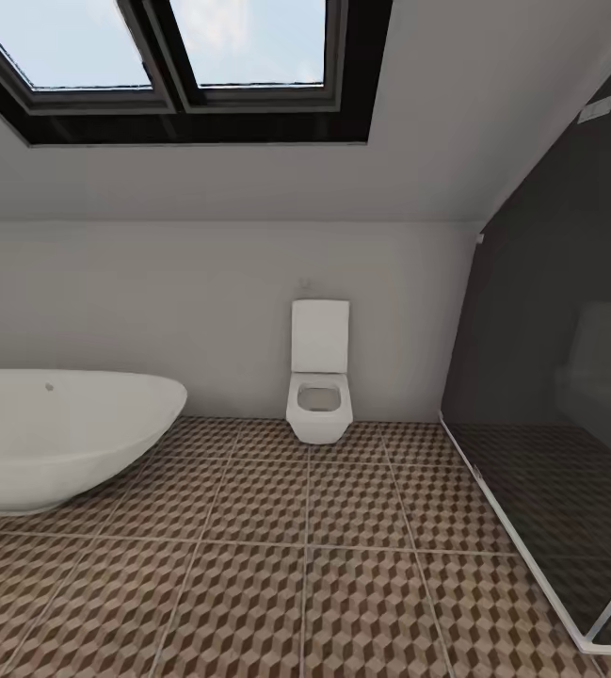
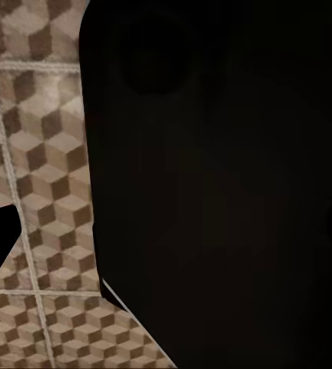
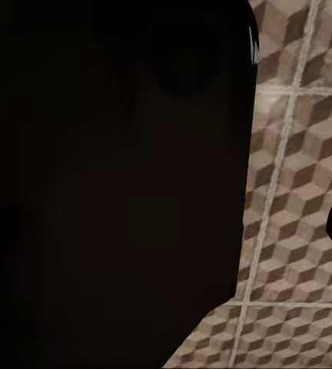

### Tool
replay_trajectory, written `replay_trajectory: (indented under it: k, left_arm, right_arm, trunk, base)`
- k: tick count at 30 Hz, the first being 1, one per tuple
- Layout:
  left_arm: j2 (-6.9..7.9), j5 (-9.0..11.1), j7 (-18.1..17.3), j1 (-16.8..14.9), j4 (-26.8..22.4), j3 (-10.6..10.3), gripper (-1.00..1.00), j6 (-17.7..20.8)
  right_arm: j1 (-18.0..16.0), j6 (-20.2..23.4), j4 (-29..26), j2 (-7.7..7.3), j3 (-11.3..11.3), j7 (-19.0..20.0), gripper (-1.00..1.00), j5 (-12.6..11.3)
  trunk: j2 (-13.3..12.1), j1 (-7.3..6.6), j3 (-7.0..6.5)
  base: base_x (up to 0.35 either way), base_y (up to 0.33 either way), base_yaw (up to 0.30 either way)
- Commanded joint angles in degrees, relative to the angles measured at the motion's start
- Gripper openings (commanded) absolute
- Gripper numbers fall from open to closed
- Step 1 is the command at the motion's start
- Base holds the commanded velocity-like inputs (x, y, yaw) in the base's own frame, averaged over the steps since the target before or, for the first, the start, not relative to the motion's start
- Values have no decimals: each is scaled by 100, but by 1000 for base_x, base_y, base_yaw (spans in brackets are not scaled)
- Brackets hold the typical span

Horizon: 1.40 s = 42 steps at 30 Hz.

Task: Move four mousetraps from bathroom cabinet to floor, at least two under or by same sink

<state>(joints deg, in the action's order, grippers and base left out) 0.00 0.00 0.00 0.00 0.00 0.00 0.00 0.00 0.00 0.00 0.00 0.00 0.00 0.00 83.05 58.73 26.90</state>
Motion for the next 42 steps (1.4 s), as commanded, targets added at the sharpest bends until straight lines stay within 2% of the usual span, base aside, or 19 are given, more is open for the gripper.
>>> replay_trajectory:
  k: [1,3,7,15,27,42]
  left_arm:
    - [-33,31,-26,33,-7,9,100,0]
    - [-43,26,-26,35,-14,15,100,-9]
    - [-26,22,-26,35,-22,21,100,-17]
    - [-1,18,-26,35,-103,19,100,-186]
    - [16,18,-12,35,-262,25,100,-358]
    - [88,10,21,35,-746,34,100,-497]
  right_arm:
    - [-26,-33,-33,33,26,9,100,5]
    - [-26,-97,-98,98,23,6,100,6]
    - [-26,-207,-212,120,19,3,100,7]
    - [-25,-174,-184,219,14,-6,100,9]
    - [-25,-485,-220,206,15,-15,100,15]
    - [-26,-967,-678,116,9,-43,100,25]
  trunk:
    - [3,0,3]
    - [3,0,3]
    - [3,0,3]
    - [3,0,3]
    - [3,0,3]
    - [3,0,3]
  base:
    - [0,0,0]
    - [0,0,0]
    - [0,0,0]
    - [0,0,0]
    - [0,0,0]
    - [0,0,0]
